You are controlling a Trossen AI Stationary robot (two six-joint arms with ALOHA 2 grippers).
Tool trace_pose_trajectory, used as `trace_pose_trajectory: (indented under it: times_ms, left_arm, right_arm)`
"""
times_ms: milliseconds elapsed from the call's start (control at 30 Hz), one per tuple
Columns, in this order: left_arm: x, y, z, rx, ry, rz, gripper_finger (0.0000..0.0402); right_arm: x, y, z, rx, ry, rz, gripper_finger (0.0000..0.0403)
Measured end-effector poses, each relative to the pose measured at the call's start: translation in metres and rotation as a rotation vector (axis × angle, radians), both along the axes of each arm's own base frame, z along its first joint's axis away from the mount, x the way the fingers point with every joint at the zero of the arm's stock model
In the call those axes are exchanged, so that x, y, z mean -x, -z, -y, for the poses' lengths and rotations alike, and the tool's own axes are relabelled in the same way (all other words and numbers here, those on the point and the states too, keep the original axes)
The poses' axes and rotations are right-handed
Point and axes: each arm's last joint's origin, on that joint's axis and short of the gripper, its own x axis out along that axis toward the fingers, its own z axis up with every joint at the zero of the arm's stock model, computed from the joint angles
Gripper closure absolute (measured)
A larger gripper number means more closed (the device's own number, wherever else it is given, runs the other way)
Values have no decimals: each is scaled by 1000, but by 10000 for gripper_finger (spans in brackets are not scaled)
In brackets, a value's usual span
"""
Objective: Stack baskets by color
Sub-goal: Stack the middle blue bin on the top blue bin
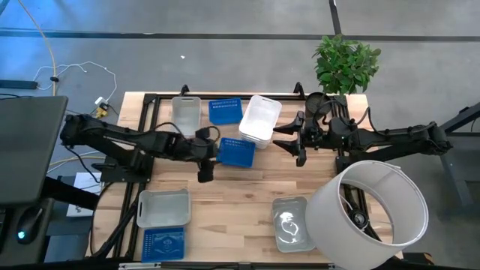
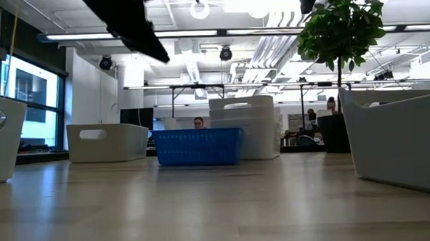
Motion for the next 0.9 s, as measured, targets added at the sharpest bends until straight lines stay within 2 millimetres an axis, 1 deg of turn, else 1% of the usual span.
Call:
trace_pose_trajectory:
  times_ms: [167, 333, 500, 667, 800, 900]
  left_arm:
    - [-22, 26, -1, -19, 104, -69, 241]
    - [-36, 52, -1, -31, 123, -163, 241]
    - [-50, 65, -5, -99, 171, -231, 241]
    - [-60, 80, -12, -91, 160, -290, 241]
    - [-62, 90, -17, -76, 151, -328, 241]
    - [-61, 91, -21, -72, 139, -335, 243]
  right_arm:
    - [0, 0, 0, 2, 0, 0, 194]
    - [0, 0, 0, 2, 0, 0, 194]
    - [0, 0, 0, 2, 0, -5, 194]
    - [0, 1, 0, 0, 0, -6, 194]
    - [0, 1, 0, -21, -1, -6, 194]
    - [0, 1, 0, -23, -2, -9, 194]
